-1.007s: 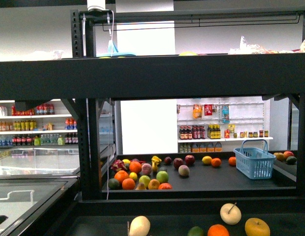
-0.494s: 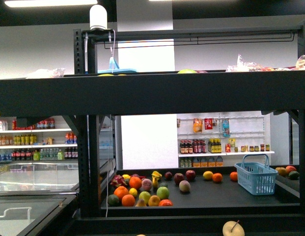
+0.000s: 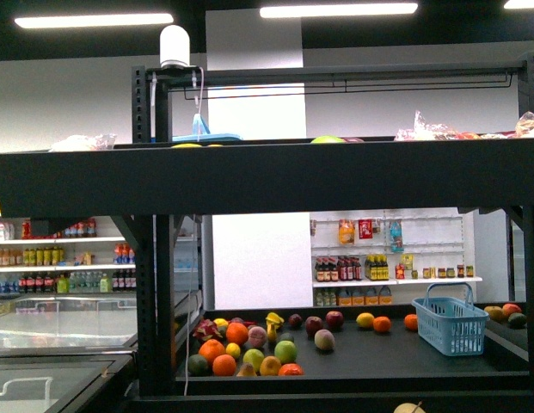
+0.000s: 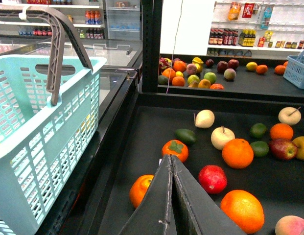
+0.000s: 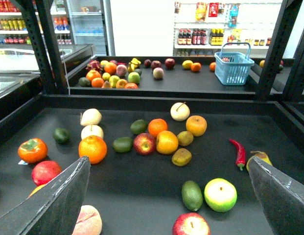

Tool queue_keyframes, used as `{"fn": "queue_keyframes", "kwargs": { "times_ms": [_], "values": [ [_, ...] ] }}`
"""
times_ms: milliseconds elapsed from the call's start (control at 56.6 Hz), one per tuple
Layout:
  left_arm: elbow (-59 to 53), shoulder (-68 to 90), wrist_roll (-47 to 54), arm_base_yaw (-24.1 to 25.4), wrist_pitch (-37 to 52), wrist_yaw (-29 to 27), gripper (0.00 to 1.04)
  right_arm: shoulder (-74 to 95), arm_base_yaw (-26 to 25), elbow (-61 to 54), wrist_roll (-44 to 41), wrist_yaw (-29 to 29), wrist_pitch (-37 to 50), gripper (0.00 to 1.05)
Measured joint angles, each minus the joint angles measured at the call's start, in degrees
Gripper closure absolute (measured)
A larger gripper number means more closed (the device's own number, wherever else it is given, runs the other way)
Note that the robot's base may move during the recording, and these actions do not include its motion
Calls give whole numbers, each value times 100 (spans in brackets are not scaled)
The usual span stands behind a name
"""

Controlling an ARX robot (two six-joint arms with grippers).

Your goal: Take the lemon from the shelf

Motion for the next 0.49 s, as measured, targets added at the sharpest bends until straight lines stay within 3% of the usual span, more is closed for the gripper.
{"fn": "queue_keyframes", "kwargs": {
  "times_ms": [159, 494],
  "values": [
    [0, -26, -2, 0, 2, 0, 102, 0, 0, -2, 0, -2, 0, 7],
    [0, -26, 2, 0, 2, 0, 42, 0, 0, 0, 0, -2, 0, 7]
  ]
}}
